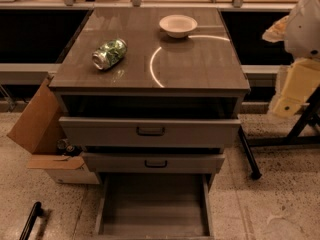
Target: Place green can into bottom drawer
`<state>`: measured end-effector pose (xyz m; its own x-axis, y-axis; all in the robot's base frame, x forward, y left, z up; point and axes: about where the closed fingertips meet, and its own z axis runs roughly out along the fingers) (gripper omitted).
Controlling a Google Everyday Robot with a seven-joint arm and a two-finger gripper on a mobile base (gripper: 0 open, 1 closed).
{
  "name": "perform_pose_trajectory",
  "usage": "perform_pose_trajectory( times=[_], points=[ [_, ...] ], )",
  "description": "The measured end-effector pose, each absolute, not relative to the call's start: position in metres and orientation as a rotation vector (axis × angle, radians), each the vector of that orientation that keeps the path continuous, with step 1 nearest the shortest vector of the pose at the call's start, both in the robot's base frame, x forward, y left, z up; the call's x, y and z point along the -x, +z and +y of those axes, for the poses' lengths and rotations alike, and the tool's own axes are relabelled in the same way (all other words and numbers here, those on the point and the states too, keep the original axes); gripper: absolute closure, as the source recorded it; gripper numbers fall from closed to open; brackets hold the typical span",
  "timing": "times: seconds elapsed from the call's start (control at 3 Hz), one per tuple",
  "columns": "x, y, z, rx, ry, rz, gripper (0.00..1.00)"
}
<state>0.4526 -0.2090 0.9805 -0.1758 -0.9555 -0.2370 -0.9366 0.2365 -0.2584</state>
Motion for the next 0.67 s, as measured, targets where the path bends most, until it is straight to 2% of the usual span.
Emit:
perform_pose_trajectory(
  times=[0.67],
  points=[
    [-0.542, 0.981, -0.098, 1.969, 0.087, 1.793, 0.00]
  ],
)
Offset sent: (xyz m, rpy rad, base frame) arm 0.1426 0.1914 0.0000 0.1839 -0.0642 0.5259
